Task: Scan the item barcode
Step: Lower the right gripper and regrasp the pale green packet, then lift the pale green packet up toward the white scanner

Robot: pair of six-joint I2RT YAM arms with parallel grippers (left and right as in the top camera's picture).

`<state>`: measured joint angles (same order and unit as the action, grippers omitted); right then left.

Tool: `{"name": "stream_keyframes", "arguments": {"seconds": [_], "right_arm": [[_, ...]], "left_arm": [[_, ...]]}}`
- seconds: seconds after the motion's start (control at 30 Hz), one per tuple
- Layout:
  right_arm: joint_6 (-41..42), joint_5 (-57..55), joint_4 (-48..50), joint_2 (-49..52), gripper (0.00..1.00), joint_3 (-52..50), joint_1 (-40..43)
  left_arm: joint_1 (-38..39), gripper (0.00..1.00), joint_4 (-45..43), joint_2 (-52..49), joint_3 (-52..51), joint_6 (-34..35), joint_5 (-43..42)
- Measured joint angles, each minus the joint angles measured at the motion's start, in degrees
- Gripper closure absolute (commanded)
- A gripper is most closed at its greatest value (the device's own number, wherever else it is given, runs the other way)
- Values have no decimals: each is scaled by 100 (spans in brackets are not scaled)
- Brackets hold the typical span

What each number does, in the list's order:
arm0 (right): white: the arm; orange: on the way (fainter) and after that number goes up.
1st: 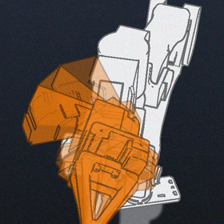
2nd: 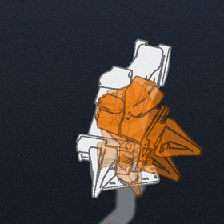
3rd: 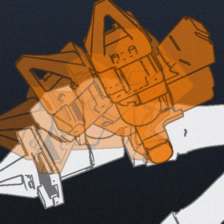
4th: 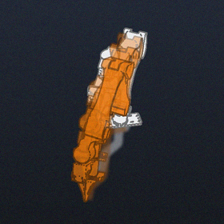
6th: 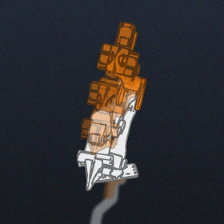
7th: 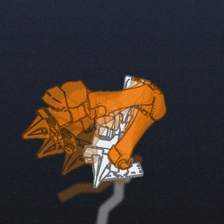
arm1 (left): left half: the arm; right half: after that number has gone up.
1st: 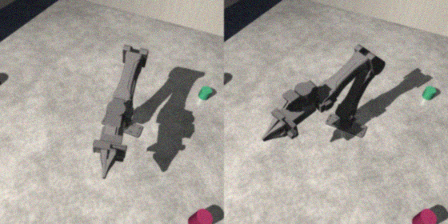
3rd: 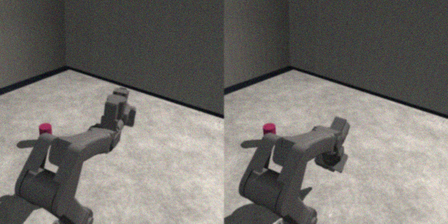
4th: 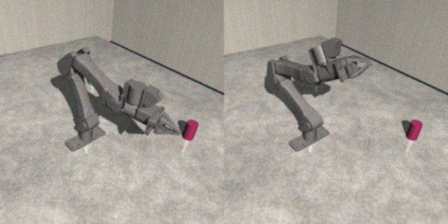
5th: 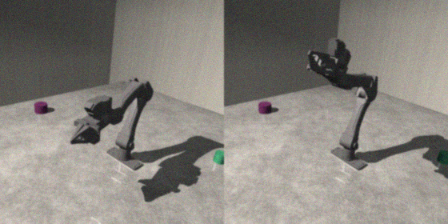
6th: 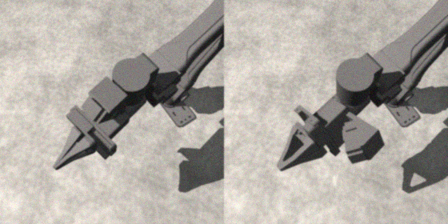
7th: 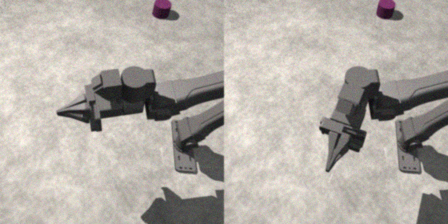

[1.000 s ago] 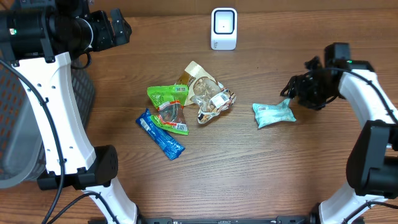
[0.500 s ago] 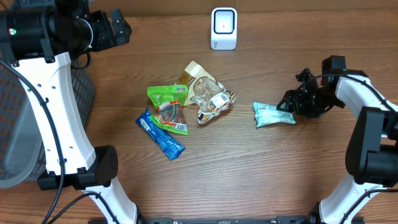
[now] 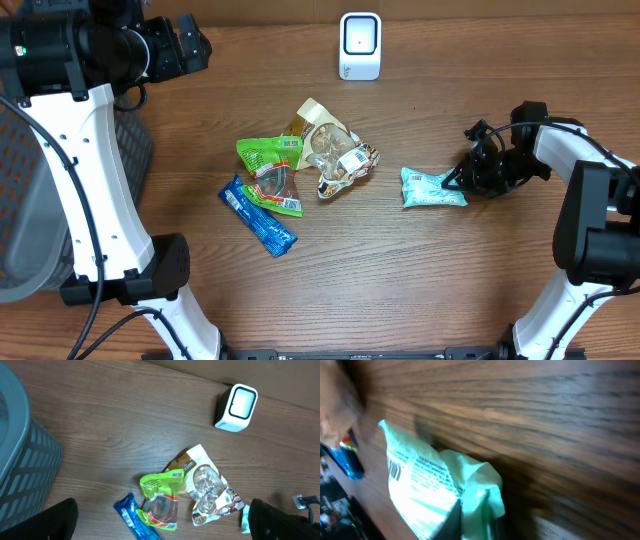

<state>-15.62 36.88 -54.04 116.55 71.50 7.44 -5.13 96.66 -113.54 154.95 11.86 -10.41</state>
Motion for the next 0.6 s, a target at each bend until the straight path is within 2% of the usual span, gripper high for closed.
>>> {"name": "stream_keyframes", "arguments": {"seconds": [0.17, 0.3, 0.43, 0.6], "right_arm": [[282, 210, -28, 13, 96, 7, 46], [466, 494, -413, 37, 96, 321, 173], [1029, -164, -590, -116, 96, 979, 144], [1860, -1657, -546, -595, 96, 1700, -179]], "left_arm": [[0, 0, 0, 0, 0, 0, -2], [0, 0, 2, 0, 0, 0, -2], [0, 0, 0, 0, 0, 0, -2], [0, 0, 2, 0, 0, 0, -2]]}}
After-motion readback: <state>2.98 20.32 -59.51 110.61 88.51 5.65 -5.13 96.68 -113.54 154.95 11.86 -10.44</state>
